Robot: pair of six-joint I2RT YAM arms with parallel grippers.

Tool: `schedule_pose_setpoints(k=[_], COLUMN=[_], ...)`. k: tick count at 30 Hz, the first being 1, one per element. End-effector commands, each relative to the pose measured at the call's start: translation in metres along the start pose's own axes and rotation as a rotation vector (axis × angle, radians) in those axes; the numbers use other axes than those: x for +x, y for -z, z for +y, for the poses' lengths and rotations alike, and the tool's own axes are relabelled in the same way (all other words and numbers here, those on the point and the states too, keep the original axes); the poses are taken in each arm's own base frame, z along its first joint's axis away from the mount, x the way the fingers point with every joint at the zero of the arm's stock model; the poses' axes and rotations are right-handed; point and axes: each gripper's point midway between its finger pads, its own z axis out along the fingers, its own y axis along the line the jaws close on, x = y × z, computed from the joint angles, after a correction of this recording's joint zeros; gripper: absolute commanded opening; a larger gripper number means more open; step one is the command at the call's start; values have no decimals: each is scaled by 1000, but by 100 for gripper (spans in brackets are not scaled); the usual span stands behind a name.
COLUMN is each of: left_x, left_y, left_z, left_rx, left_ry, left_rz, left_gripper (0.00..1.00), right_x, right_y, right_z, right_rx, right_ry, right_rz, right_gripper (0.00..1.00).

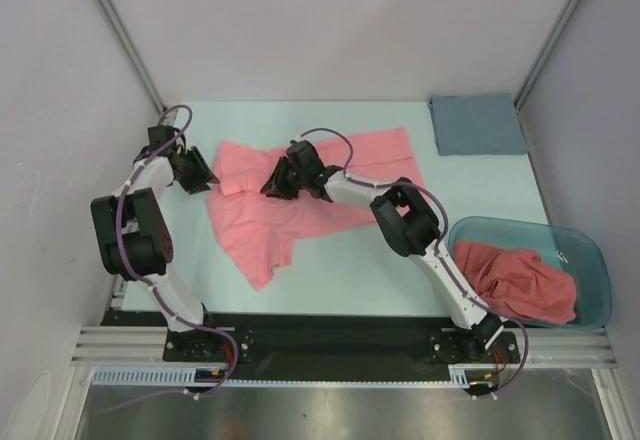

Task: Fold and stack the t-shirts
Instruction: Fold the tshirt

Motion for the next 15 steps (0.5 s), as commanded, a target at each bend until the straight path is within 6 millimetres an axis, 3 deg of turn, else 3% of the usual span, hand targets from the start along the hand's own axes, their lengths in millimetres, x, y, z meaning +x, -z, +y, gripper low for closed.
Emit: schedule_pose_setpoints(k=[1,8,15], left_x=[-11,-2,13], left_y=[13,0,-20], left_z=[-10,-8,-1], left_rx=[45,64,68], left_ry=[-13,-2,27], left_rz=[-57,-23,21], left_gripper=[41,44,39], right_x=[0,-4,-3], right_y=[-8,-4,-1], right_z=[6,8,7], right_rx=[-21,-12,-6], right_ry=[-29,-22,-22], right_rz=[-9,-23,-18], right_gripper=[33,23,17])
